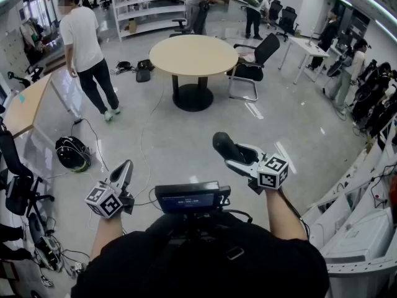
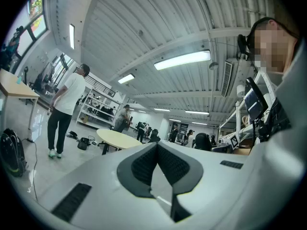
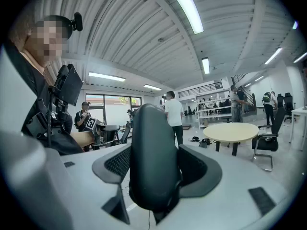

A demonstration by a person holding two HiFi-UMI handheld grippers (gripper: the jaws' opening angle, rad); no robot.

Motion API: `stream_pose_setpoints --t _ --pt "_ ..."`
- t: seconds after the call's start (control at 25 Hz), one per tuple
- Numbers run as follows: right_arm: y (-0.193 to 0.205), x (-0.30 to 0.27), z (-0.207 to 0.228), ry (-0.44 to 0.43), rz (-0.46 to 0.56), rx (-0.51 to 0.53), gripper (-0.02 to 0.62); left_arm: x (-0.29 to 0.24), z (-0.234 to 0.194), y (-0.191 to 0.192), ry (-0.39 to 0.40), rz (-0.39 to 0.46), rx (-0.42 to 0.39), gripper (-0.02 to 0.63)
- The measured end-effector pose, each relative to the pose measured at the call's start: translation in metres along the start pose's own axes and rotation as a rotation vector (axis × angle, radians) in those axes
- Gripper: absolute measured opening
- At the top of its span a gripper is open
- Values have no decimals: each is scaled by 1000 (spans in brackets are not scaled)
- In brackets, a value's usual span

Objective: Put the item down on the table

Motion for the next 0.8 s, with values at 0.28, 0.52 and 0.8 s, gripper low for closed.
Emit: stream_pose_setpoints --t 0.28,0.52,0.8 --pt "-5 -16 -6 -17 2 6 313 13 -8 -4 -5 14 5 2" --pt "-11 -30 -5 -39 6 -14 313 27 -17 -2 -34 31 20 2" --pt "-15 -36 2 -43 -16 -3 313 22 -24 -1 -39 28 34 2"
Point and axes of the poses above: the fingertips, and each gripper's own axes: x backward along the fingers, z to its right, y out of its underside, the point moved 4 cm from there along x, backward along the fingers, and after that the axes turned 3 degrees about -y, right-handed, at the moved point
